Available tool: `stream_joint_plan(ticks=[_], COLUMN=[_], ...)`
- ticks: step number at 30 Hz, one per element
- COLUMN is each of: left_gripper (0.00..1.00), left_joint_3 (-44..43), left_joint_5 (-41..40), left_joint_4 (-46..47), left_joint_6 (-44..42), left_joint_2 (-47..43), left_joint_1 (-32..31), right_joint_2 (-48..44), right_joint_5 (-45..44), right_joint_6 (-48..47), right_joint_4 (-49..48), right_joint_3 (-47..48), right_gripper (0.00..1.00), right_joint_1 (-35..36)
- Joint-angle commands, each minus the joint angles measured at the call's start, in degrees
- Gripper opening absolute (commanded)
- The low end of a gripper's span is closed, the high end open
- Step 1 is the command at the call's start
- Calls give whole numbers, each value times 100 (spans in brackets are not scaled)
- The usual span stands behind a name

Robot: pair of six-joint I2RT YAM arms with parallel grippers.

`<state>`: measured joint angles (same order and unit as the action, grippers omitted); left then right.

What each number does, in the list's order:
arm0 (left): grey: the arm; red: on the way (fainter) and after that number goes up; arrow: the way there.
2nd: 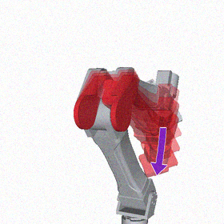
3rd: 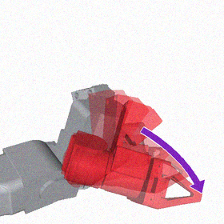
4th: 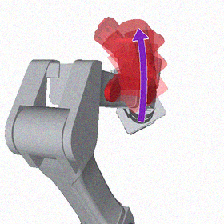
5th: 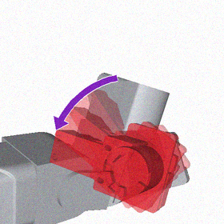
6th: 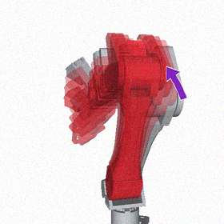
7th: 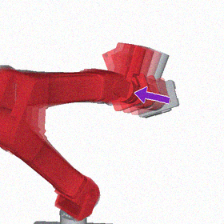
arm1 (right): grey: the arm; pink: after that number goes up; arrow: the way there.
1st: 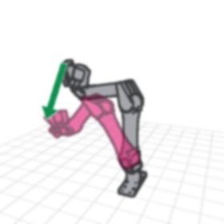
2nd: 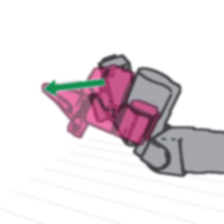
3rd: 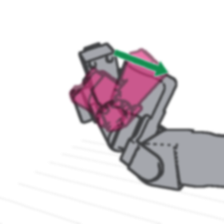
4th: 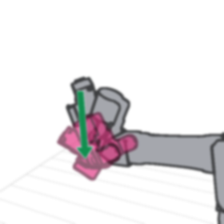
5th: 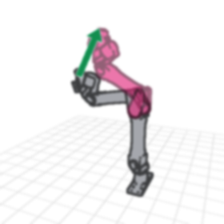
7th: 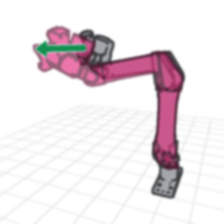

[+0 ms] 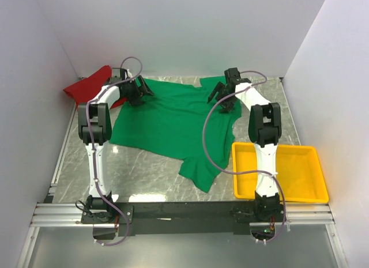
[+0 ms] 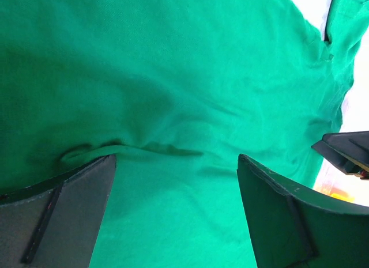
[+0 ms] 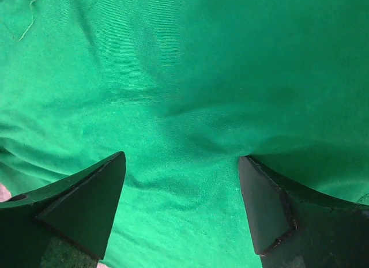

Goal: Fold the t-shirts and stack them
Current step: Flatten the tshirt out

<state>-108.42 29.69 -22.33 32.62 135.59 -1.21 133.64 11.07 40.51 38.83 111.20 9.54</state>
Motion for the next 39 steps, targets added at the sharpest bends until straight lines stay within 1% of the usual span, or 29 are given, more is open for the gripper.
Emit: stream_joint_plan(ticks=[1,4,5,9,12,14,15,16,17,18,20,21,22,23,24,26,27,30,31,32,35,37,39], left_gripper=[93,93,94,93,94,94,94,94,94,95,95,96,96,97,97,95,94,88,87,84,77,75,70], left_joint_3=[-494,-662,-689,-794,-760,-549,-444,-112,100,607,1119,1356,1794,2007,2418,2868,3297,4010,4091,4144,4180,4171,4232], left_joint_5=[-385,-237,-140,124,247,274,222,152,38,-198,-620,-857,-1504,-1806,-2383,-2739,-2819,-2952,-2952,-3143,-3250,-3242,-3242], left_joint_4=[-175,-18,174,518,615,624,616,589,572,554,431,318,195,-120,-253,-508,-527,-290,-255,-237,-263,-316,-307], left_joint_6=[-125,-54,-37,43,-97,-186,-308,-370,-423,-475,-511,-502,-476,-424,-293,-134,6,78,69,43,-89,-98,-89], left_joint_2=[467,565,556,477,232,-128,-469,-681,-900,-1381,-1858,-2278,-2465,-2632,-2913,-3151,-3353,-3731,-3768,-3803,-3742,-3645,-3619], left_joint_1=[42,42,42,25,-19,-46,-72,-81,-90,-90,-81,-81,-81,-55,-20,120,330,727,806,929,1070,1149,1228], right_joint_2=[302,452,487,443,330,233,128,57,-13,-144,-346,-400,-461,-566,-628,-812,-883,-1182,-1261,-1366,-1534,-1622,-1727], right_joint_5=[27,71,114,255,422,492,545,545,545,545,545,545,528,510,475,396,378,317,317,317,291,220,194], right_joint_6=[-193,-219,-228,-351,-386,-412,-439,-448,-456,-465,-448,-448,-456,-491,-518,-570,-588,-588,-580,-571,-553,-544,-492], right_joint_4=[335,380,389,213,11,-121,-156,-235,-288,-332,-455,-490,-525,-525,-525,-525,-534,-622,-692,-710,-719,-727,-780], right_joint_3=[534,859,973,1027,1000,957,939,887,843,799,632,588,492,447,394,236,166,-203,-386,-467,-669,-800,-906], right_gripper=[85,85,85,85,85,85,85,85,85,85,85,85,85,85,85,85,85,85,85,85,85,85,85], right_joint_1=[-84,-145,-145,-172,-163,-163,-146,-154,-137,-145,-128,-119,-102,-93,-41,12,65,153,214,241,355,434,470])
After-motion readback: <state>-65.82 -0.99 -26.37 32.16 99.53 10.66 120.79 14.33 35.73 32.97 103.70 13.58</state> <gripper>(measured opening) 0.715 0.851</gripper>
